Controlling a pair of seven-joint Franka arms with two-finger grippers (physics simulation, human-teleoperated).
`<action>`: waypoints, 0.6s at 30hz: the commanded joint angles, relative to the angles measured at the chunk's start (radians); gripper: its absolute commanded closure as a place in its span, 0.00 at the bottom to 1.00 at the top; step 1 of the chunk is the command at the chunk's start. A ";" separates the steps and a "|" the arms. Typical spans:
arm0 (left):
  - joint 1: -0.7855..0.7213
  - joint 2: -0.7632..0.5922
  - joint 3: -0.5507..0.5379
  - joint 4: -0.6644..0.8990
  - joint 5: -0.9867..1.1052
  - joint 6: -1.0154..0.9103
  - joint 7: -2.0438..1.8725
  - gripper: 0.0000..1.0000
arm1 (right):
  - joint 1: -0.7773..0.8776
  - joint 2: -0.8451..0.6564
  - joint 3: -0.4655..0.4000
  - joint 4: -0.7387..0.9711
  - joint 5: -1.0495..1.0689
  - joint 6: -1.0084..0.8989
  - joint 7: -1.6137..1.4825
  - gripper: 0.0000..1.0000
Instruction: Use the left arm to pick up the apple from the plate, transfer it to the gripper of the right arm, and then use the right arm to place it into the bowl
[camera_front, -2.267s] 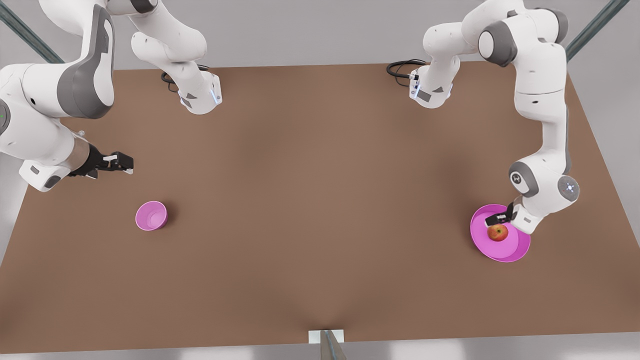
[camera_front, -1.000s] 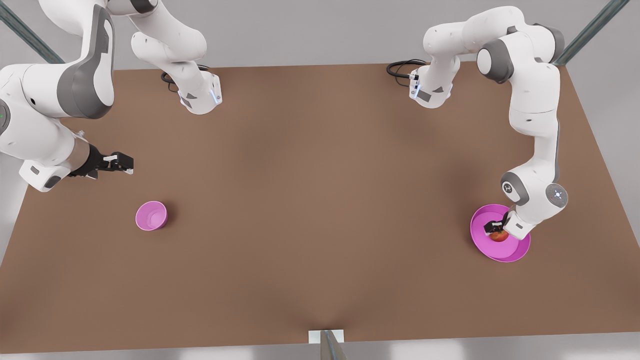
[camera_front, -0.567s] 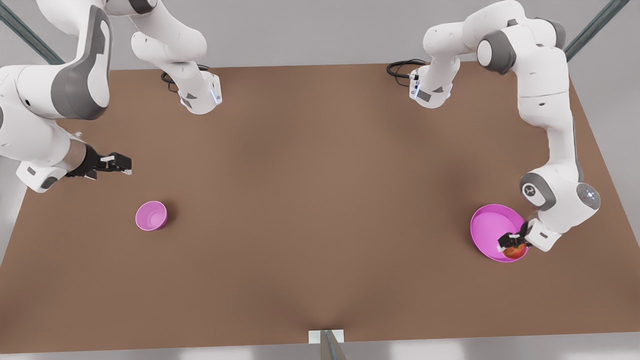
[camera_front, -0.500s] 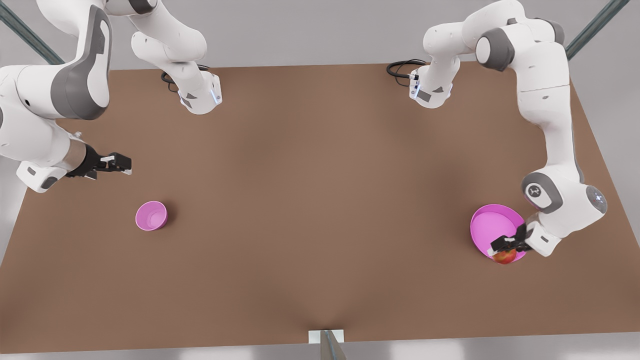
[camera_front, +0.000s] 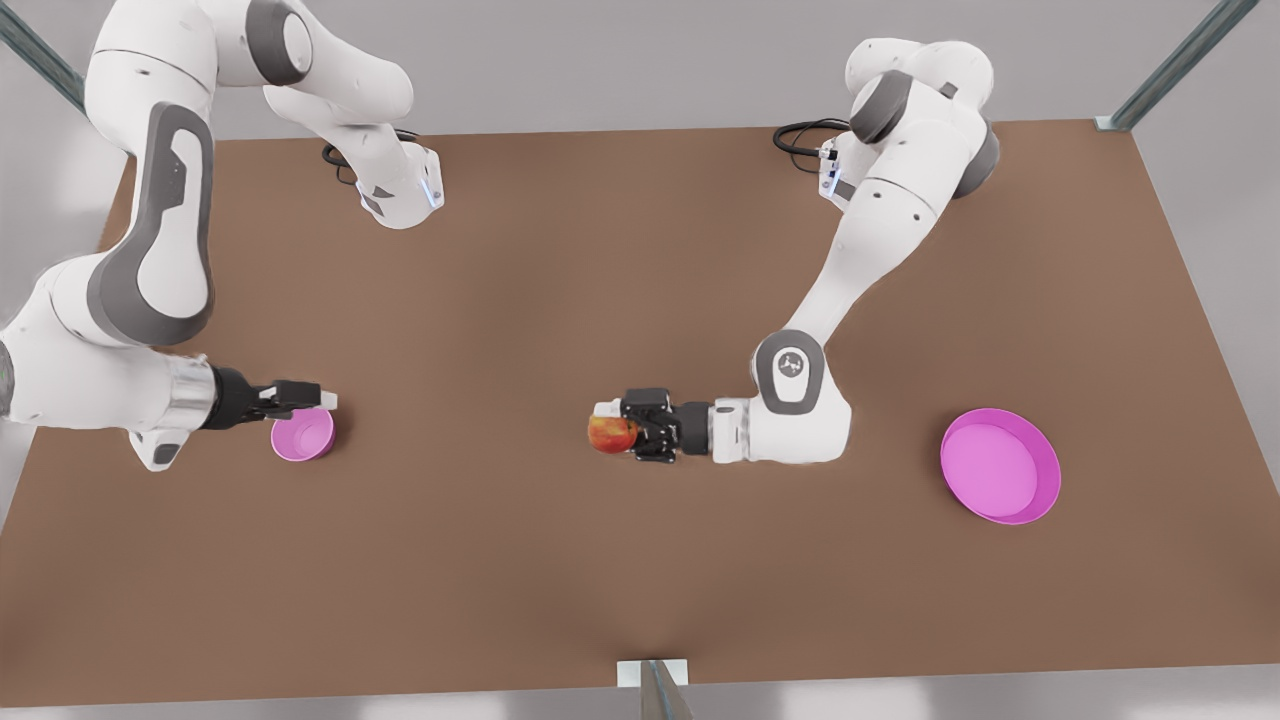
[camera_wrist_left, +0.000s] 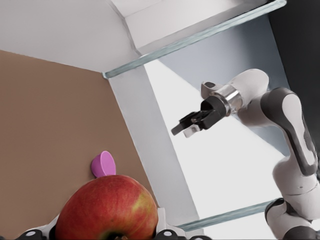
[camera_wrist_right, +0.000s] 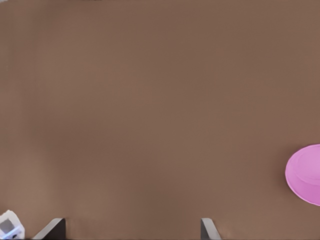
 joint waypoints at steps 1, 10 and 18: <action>-0.010 0.044 -0.078 0.035 -0.147 0.182 0.952 0.24 | 0.000 0.013 0.000 -0.062 0.343 0.124 -0.069 0.00; -0.121 0.190 -0.087 0.224 -0.149 0.264 1.075 0.23 | -0.017 0.096 0.053 -0.196 0.692 0.124 -0.379 0.00; -0.148 0.231 -0.101 0.279 -0.155 0.332 1.128 0.23 | -0.009 0.196 0.111 -0.223 0.902 0.130 -0.637 0.00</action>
